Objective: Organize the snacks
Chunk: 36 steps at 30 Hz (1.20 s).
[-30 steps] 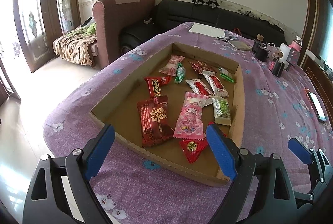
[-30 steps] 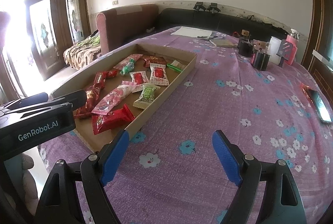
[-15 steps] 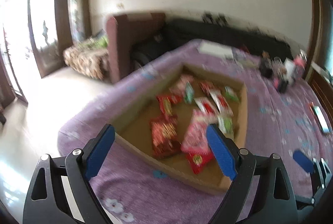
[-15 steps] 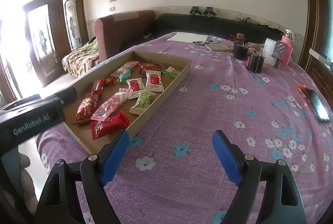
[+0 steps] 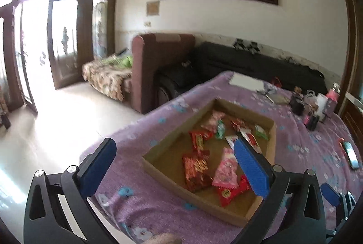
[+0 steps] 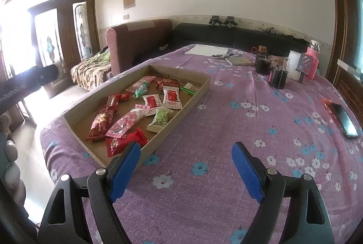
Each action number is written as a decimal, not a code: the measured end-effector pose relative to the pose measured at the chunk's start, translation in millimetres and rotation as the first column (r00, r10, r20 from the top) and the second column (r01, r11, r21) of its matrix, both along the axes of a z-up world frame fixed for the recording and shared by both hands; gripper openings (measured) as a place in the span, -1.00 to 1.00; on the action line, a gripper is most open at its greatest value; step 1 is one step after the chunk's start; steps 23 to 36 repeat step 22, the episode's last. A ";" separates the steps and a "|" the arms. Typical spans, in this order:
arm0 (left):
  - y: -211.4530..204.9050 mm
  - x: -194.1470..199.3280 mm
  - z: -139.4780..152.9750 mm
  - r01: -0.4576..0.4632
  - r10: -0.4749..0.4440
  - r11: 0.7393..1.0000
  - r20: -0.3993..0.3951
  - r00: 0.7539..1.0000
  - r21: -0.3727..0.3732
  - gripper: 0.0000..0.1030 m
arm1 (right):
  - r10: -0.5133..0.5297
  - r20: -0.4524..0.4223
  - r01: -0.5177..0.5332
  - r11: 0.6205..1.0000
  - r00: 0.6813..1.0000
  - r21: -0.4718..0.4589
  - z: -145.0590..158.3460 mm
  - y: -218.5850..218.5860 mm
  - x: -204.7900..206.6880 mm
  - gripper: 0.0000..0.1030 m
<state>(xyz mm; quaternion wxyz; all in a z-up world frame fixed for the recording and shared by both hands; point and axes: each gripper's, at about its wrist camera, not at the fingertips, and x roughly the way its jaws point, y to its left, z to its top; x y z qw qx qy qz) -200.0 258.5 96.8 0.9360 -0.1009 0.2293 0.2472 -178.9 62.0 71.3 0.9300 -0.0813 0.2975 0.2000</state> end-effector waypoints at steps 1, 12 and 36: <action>0.2 1.6 -2.0 0.005 -0.005 1.000 -0.016 1.000 -0.015 1.00 | 0.006 0.007 -0.006 1.000 1.000 -0.008 0.3 2.1 -1.9 0.64; 5.0 13.3 -21.5 0.025 -0.034 0.995 -0.102 0.994 -0.092 1.00 | 0.073 0.042 -0.070 0.995 0.996 -0.070 -1.2 23.3 -13.6 0.65; 8.7 21.6 -25.9 0.017 -0.035 0.994 -0.161 0.986 -0.111 1.00 | 0.113 0.027 -0.112 0.992 0.993 -0.062 1.2 29.8 -12.7 0.65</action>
